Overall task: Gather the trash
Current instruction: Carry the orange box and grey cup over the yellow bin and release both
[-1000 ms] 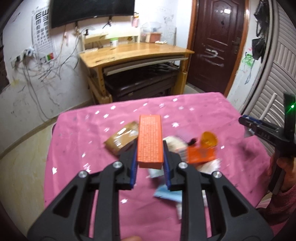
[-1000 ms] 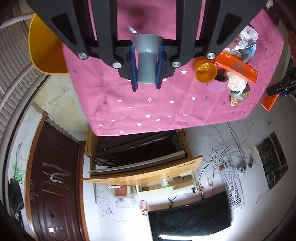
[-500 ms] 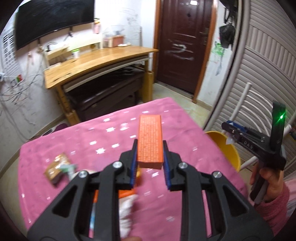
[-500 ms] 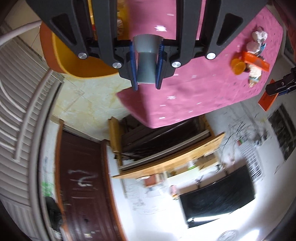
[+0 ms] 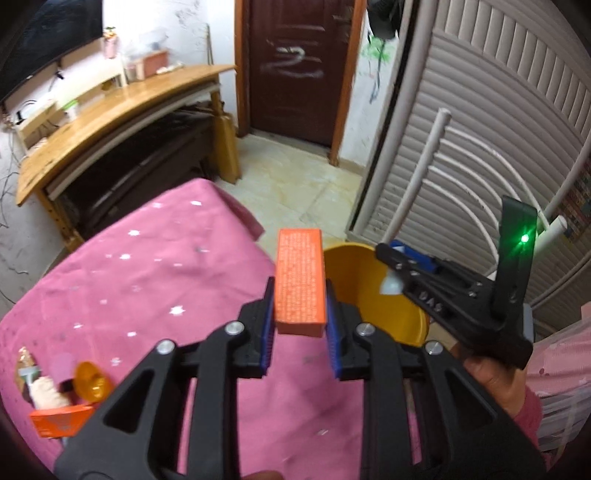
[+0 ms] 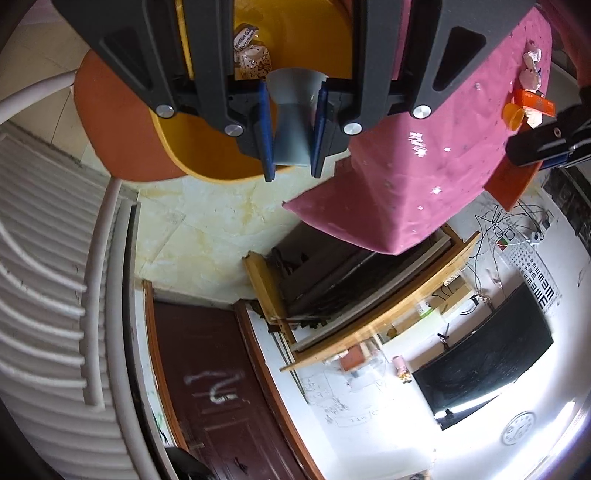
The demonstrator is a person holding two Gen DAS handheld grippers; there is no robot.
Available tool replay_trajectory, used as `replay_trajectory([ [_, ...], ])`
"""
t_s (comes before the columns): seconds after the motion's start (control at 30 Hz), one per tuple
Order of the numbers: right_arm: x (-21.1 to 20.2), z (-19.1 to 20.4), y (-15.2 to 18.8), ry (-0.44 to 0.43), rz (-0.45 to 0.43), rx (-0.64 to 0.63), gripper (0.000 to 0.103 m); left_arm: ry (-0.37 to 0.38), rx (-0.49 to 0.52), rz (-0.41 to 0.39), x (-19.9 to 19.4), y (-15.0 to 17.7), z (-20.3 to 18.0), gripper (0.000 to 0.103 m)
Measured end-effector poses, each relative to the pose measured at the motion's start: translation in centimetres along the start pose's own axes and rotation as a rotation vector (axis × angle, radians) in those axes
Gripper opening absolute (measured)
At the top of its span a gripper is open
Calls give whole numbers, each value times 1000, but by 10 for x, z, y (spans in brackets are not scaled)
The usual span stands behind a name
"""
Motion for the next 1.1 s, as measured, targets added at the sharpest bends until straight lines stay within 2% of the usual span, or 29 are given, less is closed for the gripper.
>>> replay_trajectory([
  [0.07,6,-4,3,-15,22,17,13,11,6,27,14,1,-11,22],
  [0.3,8,-36,4,38,16,81,14,23,-11,94,46,-1,-32,22],
  [0.33,7,-40,4,40,15,91,14,26,-10,97,47,-1,-34,25],
  [0.4,5,-45,2,42,7,107,14,33,-10,99,47,-1,-36,46],
  [0.43,5,-47,2,36,6,114,14,40,-14,98,46,-1,-38,60],
  [0.73,2,-27,2,15,-1,72,14,41,-51,69,21,3,-25,61],
  [0.93,-6,12,0,-22,-10,-14,14,35,-106,28,-5,6,-1,64],
  [1.1,-10,45,3,-47,-7,-84,15,-6,-151,-12,-30,13,31,67],
])
Point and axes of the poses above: each gripper's, at about its wrist camera, not at the fingertips, and x roughly the way its jaws point, z to its left, y to its underside, the point moved 10 cm from there along x, roughly the way its jaws point, and after that the axes turned 1 degree about -x, right-handed, at the moved point
